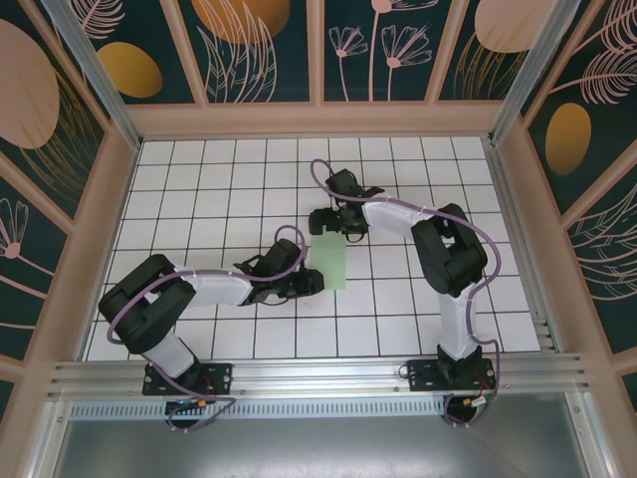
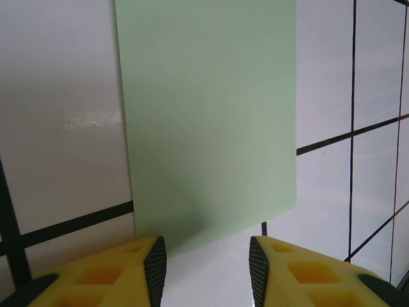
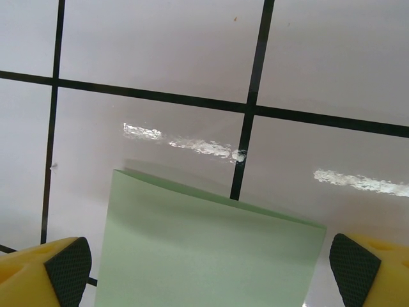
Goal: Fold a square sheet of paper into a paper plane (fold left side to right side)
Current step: Fold the triangle a second time at the center of the table.
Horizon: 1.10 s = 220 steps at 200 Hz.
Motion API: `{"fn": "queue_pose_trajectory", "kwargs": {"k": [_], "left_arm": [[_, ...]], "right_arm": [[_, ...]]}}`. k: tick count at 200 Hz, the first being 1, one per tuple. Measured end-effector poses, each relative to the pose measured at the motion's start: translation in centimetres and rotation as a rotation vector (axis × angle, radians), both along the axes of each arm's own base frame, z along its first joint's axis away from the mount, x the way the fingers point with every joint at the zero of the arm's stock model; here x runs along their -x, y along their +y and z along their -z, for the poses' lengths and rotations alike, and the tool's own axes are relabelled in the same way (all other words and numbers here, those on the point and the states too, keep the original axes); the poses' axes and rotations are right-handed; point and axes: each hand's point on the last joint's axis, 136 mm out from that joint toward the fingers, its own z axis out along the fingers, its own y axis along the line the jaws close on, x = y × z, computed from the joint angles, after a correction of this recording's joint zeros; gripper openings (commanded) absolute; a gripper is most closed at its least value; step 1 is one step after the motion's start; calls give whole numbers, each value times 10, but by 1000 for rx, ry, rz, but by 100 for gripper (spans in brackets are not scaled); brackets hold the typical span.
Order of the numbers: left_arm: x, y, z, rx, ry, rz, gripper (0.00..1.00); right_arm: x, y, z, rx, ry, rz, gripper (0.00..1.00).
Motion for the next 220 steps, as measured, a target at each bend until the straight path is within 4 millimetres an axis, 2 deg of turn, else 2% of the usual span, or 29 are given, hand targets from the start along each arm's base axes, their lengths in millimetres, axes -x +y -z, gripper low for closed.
{"fn": "queue_pose_trajectory", "kwargs": {"k": [50,92,193,220], "left_arm": [[0,0,0,0,0,0,43],[0,-1,0,0,0,1,43],[0,-1,0,0,-1,1,43],[-1,-1,0,0,0,1,43]], "right_arm": [[3,2,6,-10,18,-4,99],[4,3,7,-20,22,-1,94],[20,14,0,-108,72,-21,90],[22,15,-10,-119,63,-20,90]]}}
